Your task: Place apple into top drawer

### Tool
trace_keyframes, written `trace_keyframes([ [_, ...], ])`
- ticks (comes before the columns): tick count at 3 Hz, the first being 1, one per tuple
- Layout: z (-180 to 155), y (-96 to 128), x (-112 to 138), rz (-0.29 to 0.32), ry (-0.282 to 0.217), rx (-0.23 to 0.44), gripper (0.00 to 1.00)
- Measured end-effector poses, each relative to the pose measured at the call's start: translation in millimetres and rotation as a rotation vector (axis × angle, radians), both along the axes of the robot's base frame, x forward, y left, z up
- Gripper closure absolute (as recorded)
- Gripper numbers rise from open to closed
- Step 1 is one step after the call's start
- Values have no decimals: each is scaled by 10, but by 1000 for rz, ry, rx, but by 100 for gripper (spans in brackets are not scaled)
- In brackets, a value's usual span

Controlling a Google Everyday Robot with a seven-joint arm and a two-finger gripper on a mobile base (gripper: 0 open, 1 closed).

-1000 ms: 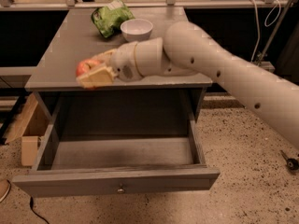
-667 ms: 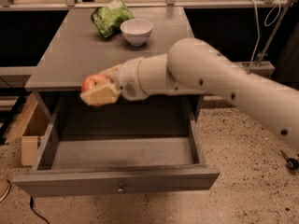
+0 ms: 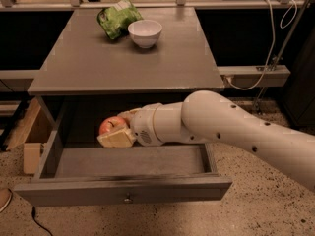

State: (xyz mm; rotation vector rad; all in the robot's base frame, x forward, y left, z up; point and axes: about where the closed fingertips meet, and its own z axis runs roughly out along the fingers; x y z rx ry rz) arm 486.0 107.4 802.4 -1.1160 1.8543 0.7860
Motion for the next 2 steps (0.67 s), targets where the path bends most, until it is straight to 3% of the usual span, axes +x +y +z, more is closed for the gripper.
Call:
trace_keyframes([
  [2, -185, -24, 41, -9, 30, 4, 100],
])
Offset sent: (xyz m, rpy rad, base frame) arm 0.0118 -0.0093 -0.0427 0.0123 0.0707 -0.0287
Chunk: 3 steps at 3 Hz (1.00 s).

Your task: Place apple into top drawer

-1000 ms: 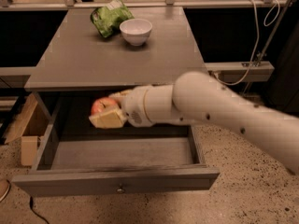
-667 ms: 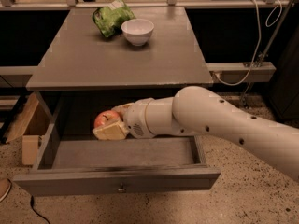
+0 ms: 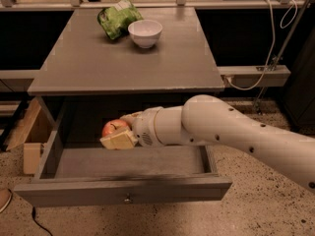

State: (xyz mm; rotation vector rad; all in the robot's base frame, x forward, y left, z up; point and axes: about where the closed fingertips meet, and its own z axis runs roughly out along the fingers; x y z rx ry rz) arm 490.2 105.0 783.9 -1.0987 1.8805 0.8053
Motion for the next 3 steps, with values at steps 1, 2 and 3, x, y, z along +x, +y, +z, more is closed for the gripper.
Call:
trace_keyframes([
  [1, -378, -97, 173, -24, 29, 0, 100],
  [2, -664, -192, 400, -54, 23, -14, 100],
  [3, -862, -267, 599, -67, 32, 15, 83],
])
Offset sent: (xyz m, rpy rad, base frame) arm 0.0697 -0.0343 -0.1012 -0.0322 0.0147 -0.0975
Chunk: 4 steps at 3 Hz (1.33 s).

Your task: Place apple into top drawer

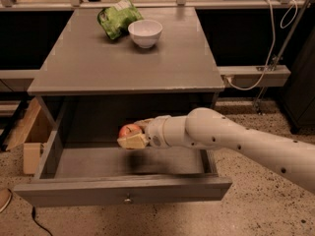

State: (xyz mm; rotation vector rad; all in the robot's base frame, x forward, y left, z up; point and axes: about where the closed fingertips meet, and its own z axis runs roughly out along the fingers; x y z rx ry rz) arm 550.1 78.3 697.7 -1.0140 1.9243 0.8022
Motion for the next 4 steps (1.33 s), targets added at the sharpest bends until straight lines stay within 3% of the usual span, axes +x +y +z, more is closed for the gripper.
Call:
trace_keyframes([
  [2, -372, -19, 265, 32, 64, 97, 37],
  [3, -477, -36, 319, 34, 86, 103, 13],
  [4, -486, -65, 322, 29, 89, 97, 0],
])
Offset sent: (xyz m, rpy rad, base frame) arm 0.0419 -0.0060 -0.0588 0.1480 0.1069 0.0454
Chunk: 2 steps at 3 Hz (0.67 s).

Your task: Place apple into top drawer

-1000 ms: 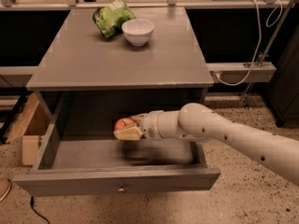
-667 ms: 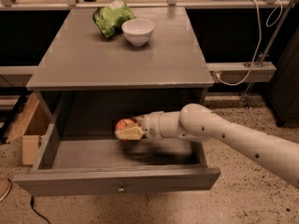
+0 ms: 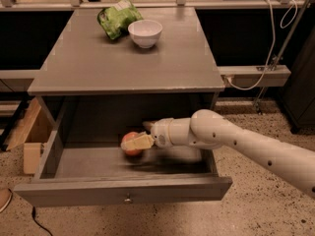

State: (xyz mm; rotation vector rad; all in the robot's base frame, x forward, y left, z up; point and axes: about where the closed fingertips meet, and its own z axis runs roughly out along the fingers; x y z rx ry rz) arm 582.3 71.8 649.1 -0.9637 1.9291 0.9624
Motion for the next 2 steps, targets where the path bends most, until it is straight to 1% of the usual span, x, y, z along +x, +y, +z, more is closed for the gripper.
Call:
trace_keyframes([
  [1, 97, -137, -38, -20, -18, -15, 0],
  [2, 256, -333, -200, -45, -46, 25, 0],
])
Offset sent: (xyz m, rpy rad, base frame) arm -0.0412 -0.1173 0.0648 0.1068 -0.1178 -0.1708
